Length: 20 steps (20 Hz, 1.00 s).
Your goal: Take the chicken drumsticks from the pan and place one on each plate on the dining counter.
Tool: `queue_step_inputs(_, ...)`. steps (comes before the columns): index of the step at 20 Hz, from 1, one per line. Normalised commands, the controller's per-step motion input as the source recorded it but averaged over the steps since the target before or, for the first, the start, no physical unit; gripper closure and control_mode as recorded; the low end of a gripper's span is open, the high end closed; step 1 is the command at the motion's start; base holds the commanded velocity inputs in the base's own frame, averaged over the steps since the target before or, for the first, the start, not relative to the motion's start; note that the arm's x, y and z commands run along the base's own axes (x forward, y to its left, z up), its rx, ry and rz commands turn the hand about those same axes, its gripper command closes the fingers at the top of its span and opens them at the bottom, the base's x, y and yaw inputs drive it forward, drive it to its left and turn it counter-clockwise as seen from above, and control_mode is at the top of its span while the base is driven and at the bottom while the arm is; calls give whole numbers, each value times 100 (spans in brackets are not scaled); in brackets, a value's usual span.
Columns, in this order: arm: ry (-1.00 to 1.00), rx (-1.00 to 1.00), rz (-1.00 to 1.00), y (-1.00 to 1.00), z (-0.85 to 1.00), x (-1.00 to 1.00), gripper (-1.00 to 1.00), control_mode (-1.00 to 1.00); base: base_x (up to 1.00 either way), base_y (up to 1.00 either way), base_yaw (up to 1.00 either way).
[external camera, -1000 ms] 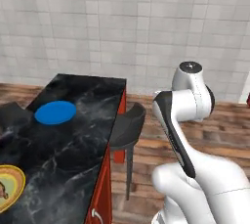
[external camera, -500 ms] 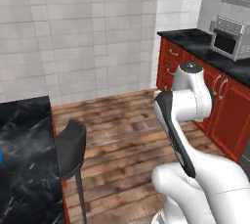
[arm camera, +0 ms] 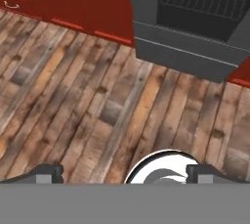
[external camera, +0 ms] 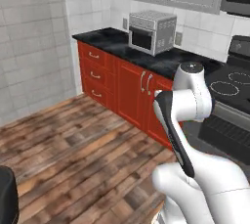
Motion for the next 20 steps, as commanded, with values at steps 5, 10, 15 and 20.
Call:
queue_step_inputs(5,0,0,0,0,0,0,-100,100,51,-68,-59)
queue_step_inputs(10,0,0,0,0,0,0,-100,100,44,-53,-60)
queue_step_inputs(15,0,0,0,0,0,0,-100,100,19,-8,-47)
queue_step_inputs(20,0,0,0,0,0,0,-100,100,24,1,-44)
